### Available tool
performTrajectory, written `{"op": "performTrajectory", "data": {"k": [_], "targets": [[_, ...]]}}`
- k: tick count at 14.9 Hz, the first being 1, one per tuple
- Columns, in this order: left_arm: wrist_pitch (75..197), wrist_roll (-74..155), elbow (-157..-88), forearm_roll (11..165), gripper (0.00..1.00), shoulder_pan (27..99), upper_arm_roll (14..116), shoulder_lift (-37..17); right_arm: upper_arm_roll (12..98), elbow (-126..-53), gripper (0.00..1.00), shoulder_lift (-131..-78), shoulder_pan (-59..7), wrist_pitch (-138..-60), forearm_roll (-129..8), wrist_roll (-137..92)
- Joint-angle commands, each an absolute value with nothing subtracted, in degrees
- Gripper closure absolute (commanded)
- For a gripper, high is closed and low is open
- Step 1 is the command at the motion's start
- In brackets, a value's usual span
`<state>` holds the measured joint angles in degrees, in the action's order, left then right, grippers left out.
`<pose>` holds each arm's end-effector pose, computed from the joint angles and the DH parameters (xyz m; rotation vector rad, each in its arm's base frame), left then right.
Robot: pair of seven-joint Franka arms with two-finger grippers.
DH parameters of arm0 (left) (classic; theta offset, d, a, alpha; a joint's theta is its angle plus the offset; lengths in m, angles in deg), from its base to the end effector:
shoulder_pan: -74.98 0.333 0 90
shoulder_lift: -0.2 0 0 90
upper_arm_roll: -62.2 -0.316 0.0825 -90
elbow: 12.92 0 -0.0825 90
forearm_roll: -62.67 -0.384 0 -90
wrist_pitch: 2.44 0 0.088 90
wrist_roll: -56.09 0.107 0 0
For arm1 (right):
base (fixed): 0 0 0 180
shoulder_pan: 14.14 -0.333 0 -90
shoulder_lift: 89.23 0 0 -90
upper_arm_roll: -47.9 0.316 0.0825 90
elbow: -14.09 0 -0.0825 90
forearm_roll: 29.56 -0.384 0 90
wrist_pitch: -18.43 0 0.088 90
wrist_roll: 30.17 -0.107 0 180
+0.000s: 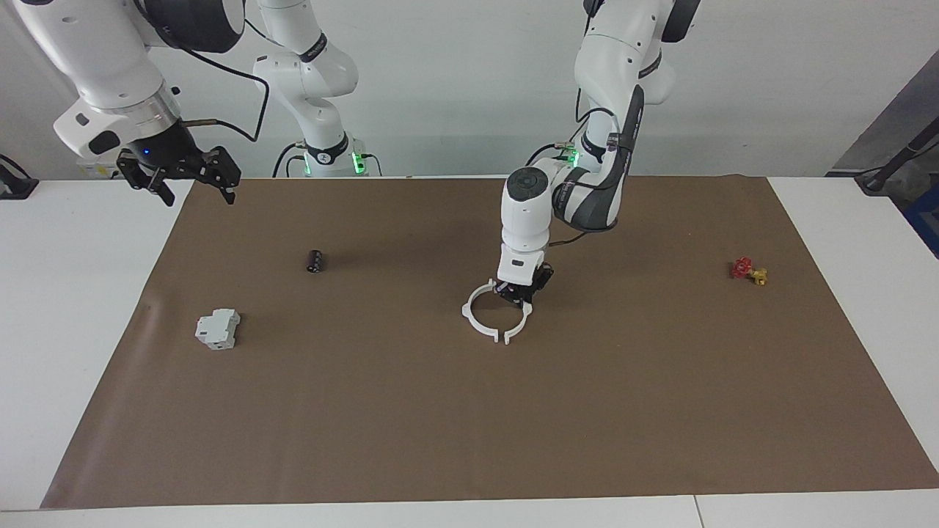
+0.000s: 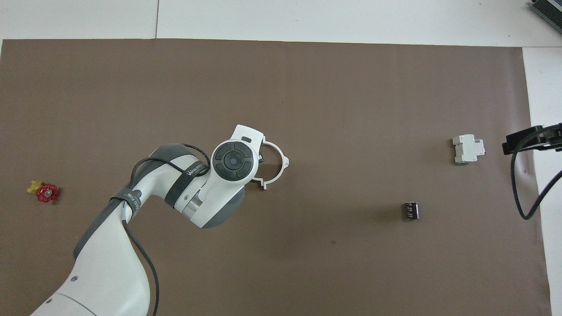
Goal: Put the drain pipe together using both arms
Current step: 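Press the held half-ring's ends onto the placed half's ends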
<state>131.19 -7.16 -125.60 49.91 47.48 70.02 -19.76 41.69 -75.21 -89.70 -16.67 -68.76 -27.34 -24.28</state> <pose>0.5051 -0.3492 0.2990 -3.0338 -0.5270 -0.1593 0.5504 -0.0395 0.6216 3.1044 0.0583 -0.0747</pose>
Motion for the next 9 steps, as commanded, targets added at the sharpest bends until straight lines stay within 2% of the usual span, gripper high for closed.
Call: {"op": "performTrajectory", "data": {"k": [1, 9], "targets": [[129.5, -6.3, -128.3, 49.0, 1.00, 46.4, 69.5, -18.7, 42.1, -77.4, 0.00, -88.0, -16.2, -70.3, -28.4, -25.1], [132.0, -7.1, -128.3, 49.0, 1.00, 46.1, 69.6, -18.9, 42.1, -77.4, 0.00, -88.0, -16.2, -70.3, -28.4, -25.1]]}}
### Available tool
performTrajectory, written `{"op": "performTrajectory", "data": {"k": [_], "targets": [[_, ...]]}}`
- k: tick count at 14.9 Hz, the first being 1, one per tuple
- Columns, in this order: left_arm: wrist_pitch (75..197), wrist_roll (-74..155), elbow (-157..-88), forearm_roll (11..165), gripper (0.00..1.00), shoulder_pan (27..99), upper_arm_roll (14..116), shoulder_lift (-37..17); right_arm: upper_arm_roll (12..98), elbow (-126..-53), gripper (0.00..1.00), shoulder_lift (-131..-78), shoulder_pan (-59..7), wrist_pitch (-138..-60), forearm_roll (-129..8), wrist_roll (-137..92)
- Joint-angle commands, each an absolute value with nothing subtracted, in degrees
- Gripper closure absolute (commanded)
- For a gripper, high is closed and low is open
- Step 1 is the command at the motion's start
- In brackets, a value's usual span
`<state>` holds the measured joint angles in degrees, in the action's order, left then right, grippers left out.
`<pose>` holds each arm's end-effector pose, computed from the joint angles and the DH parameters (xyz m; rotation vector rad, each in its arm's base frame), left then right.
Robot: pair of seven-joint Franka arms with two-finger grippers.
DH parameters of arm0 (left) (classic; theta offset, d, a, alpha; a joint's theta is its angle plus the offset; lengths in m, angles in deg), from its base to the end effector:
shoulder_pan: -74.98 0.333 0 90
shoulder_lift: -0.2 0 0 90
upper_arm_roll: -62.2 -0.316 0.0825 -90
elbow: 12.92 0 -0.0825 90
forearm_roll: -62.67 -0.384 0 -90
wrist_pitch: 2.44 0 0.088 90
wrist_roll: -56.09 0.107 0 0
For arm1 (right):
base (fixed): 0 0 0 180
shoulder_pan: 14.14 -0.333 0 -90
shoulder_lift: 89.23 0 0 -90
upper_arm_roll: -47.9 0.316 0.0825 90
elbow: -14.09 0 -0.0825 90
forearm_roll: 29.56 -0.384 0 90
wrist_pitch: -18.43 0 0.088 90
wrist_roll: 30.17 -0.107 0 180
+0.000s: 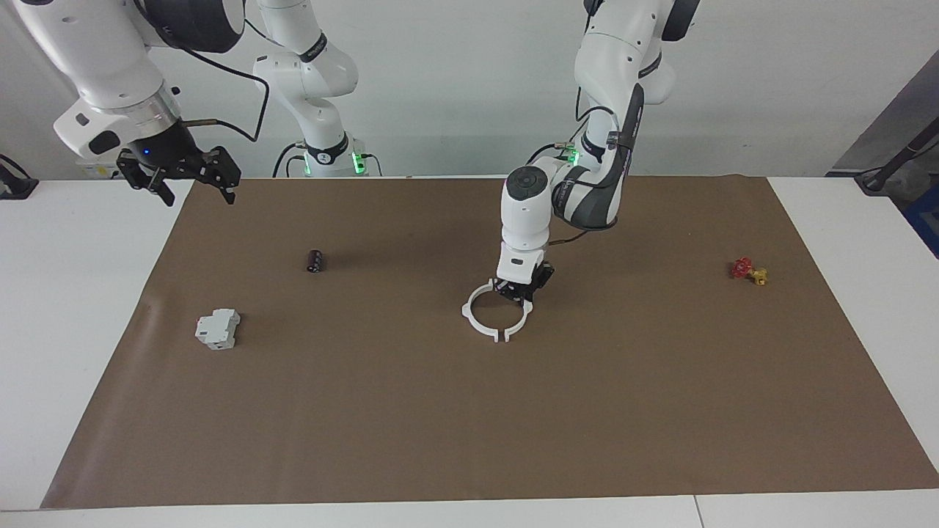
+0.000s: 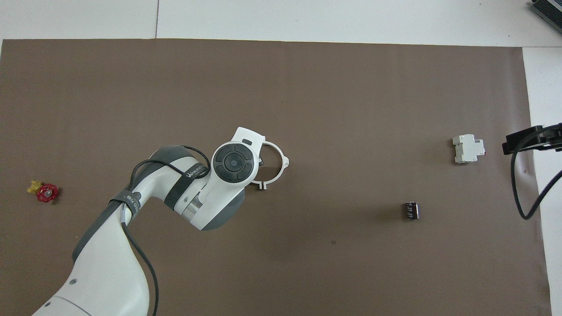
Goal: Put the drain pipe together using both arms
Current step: 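Press the held half-ring's ends onto the placed half's ends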
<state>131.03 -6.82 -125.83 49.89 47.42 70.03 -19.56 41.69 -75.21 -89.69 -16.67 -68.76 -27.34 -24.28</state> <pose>0.5035 -0.3490 0.2991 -3.0326 -0.5151 -0.1565 0.5504 -0.0395 0.6217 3.1044 0.0583 -0.0745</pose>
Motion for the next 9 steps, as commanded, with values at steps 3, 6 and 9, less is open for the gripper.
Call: {"op": "performTrajectory", "data": {"k": [3, 6, 9], "targets": [[133.1, -7.1, -128.4, 49.0, 1.00, 46.0, 69.6, -19.0, 42.1, -77.4, 0.00, -88.0, -16.2, -70.3, -28.4, -25.1], [133.5, -7.1, -128.4, 49.0, 1.00, 46.0, 69.6, -19.1, 42.1, -77.4, 0.00, -88.0, -16.2, -70.3, -28.4, -25.1], [133.8, -7.1, -128.6, 49.0, 1.00, 45.4, 69.6, -19.1, 42.1, -77.4, 0.00, -88.0, -16.2, -70.3, -28.4, -25.2]]}}
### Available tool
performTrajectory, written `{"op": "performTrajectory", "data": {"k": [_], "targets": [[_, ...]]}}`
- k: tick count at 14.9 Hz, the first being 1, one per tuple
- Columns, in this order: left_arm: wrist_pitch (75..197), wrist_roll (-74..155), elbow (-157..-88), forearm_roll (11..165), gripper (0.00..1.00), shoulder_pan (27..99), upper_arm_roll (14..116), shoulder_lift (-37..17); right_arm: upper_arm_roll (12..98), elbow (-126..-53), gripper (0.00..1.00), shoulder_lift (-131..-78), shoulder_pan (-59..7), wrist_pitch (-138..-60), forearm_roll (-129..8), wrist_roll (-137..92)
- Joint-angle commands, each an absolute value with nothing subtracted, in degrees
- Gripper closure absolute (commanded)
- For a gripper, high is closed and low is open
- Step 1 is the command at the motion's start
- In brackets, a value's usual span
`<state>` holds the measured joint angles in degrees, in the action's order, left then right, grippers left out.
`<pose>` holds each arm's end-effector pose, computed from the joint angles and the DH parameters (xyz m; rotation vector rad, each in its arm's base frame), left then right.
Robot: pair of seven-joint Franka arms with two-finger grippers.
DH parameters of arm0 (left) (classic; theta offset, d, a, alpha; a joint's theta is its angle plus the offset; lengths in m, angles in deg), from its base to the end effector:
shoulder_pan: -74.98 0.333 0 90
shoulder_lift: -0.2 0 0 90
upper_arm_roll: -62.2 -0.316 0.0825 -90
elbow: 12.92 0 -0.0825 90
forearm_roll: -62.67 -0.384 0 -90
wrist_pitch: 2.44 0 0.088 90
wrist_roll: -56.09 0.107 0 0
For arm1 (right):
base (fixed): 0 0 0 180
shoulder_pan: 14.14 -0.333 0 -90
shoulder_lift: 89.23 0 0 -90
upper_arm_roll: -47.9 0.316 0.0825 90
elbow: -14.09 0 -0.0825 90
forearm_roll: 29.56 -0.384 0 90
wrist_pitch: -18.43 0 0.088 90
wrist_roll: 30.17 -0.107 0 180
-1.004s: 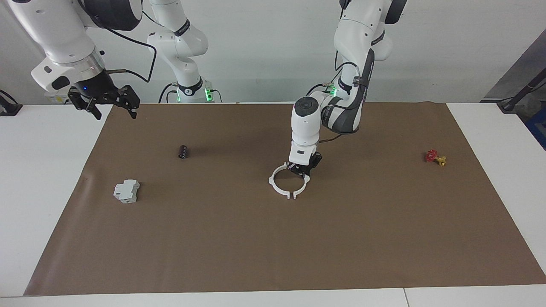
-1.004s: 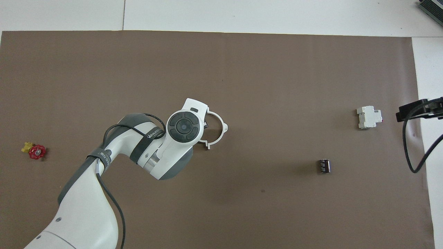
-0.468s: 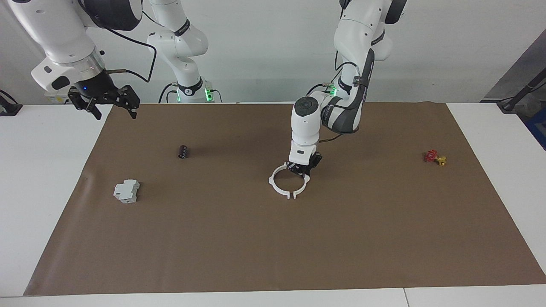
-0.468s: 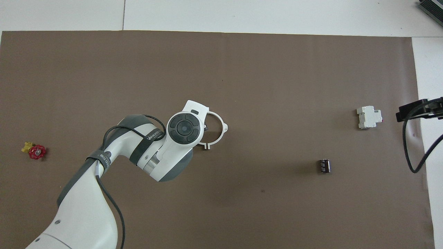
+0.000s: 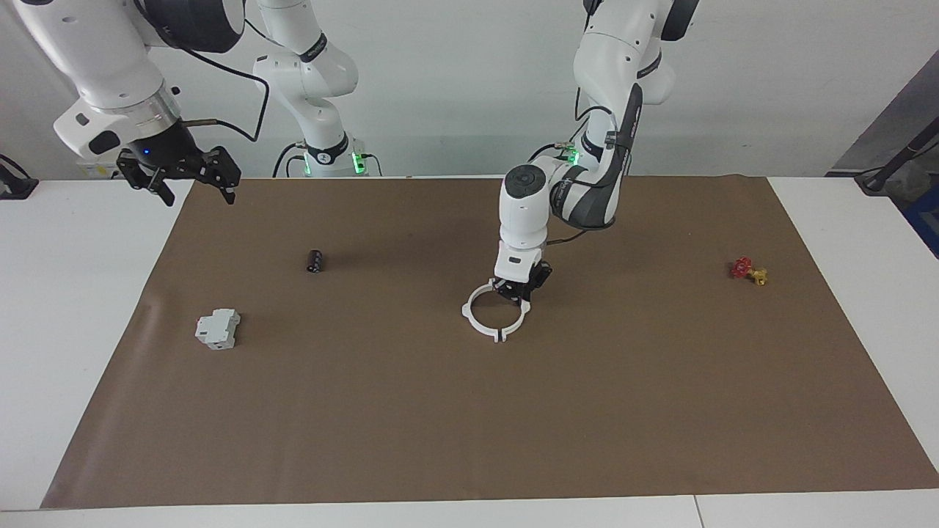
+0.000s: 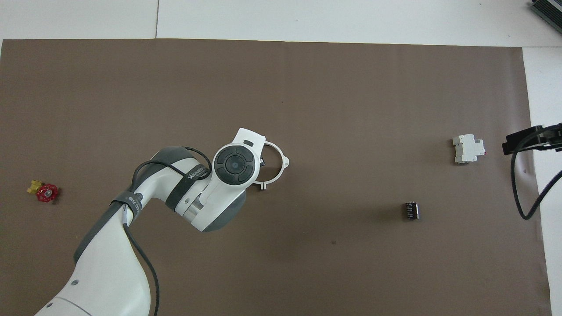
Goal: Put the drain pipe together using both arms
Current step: 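Press the held half-ring's ends onto the placed half's ends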
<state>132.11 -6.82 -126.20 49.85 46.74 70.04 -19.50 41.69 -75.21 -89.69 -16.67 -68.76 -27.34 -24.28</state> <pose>0.4989 -0.3555 0.2987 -3.0470 -0.4953 -0.1696 0.5504 -0.0395 0.6217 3.1044 0.0583 -0.0745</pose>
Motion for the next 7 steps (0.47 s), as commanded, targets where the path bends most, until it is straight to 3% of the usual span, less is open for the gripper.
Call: {"op": "performTrajectory", "data": {"k": [1, 7], "targets": [[133.9, -7.1, -128.7, 49.0, 1.00, 45.4, 69.6, -19.0, 42.1, -77.4, 0.00, -88.0, -16.2, -70.3, -28.4, -25.2], [134.8, -7.1, -129.0, 49.0, 1.00, 45.4, 69.6, -19.0, 42.1, -77.4, 0.00, -88.0, -16.2, -70.3, -28.4, -25.2]]}}
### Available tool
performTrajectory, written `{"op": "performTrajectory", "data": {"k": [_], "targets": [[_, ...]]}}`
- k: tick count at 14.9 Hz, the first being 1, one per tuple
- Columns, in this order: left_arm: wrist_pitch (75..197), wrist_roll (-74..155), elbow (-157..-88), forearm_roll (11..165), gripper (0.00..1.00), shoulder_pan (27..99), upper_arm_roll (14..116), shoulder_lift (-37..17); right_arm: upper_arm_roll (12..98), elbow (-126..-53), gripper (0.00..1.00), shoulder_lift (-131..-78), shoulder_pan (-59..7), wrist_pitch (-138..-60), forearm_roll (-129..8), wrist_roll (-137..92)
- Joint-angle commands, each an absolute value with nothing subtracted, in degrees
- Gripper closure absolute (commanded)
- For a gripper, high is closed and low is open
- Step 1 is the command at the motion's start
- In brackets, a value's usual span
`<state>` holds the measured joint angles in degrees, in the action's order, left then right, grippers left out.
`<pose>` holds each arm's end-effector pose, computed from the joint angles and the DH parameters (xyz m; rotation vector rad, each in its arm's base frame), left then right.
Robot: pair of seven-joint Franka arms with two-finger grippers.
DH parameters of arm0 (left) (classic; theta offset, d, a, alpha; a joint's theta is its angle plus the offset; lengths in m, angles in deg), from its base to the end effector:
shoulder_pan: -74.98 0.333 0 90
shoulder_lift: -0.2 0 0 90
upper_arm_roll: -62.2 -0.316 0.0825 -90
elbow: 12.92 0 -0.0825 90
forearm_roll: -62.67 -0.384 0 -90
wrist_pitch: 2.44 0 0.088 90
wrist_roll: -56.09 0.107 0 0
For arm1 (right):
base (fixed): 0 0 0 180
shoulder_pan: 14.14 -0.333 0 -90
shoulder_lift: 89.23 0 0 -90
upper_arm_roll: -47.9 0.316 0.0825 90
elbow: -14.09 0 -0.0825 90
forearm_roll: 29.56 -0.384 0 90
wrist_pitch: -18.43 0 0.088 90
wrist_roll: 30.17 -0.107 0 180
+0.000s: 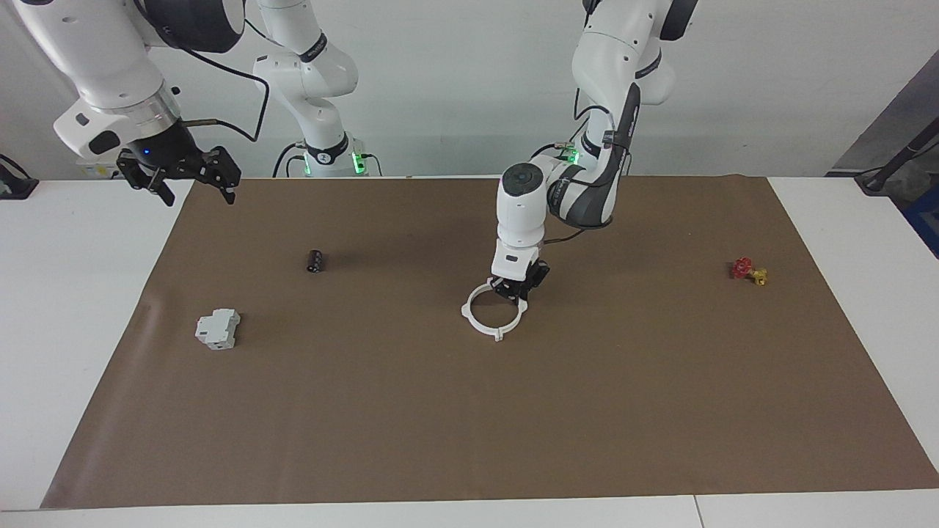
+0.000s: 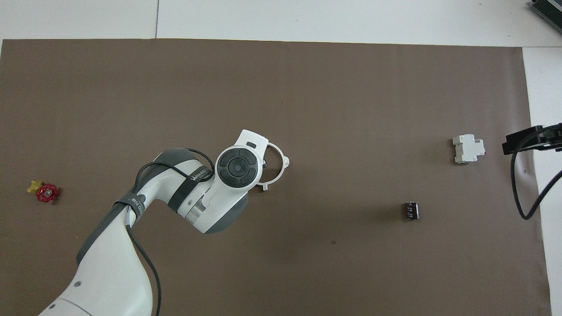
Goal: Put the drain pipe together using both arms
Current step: 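Press the held half-ring's ends onto the placed half's ends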
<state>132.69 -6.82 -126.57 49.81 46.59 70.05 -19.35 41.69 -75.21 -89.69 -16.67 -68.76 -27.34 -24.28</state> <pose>0.4970 -0.3567 0.2984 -3.0527 -0.4894 -0.1760 0.5504 -0.0395 0.6217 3.1044 0.0583 -0.0745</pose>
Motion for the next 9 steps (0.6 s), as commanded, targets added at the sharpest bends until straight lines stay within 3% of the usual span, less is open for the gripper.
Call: {"op": "performTrajectory", "data": {"k": [1, 5, 6, 7, 8, 9], "targets": [[134.8, -7.1, -129.1, 49.0, 1.00, 45.4, 69.6, -19.0, 42.1, -77.4, 0.00, -88.0, -16.2, -70.3, -28.5, -25.2], [135.0, -7.0, -129.1, 49.0, 1.00, 45.4, 69.6, -19.0, 42.1, -77.4, 0.00, -88.0, -16.2, -70.3, -28.4, -25.2], [135.0, -6.9, -129.1, 49.0, 0.74, 45.5, 69.6, -19.0, 42.1, -77.4, 0.00, -88.0, -16.2, -70.3, -28.4, -25.2], [134.7, -6.9, -129.1, 49.0, 0.24, 45.4, 69.5, -19.0, 42.1, -77.4, 0.00, -88.0, -16.2, -70.3, -28.4, -25.2], [134.3, -7.0, -129.0, 49.0, 0.00, 45.4, 69.5, -19.0, 42.1, -77.4, 0.00, -88.0, -16.2, -70.3, -28.4, -25.2], [134.4, -7.0, -129.0, 49.0, 0.00, 45.4, 69.5, -19.0, 42.1, -77.4, 0.00, -88.0, -16.2, -70.4, -28.5, -25.3]]}}
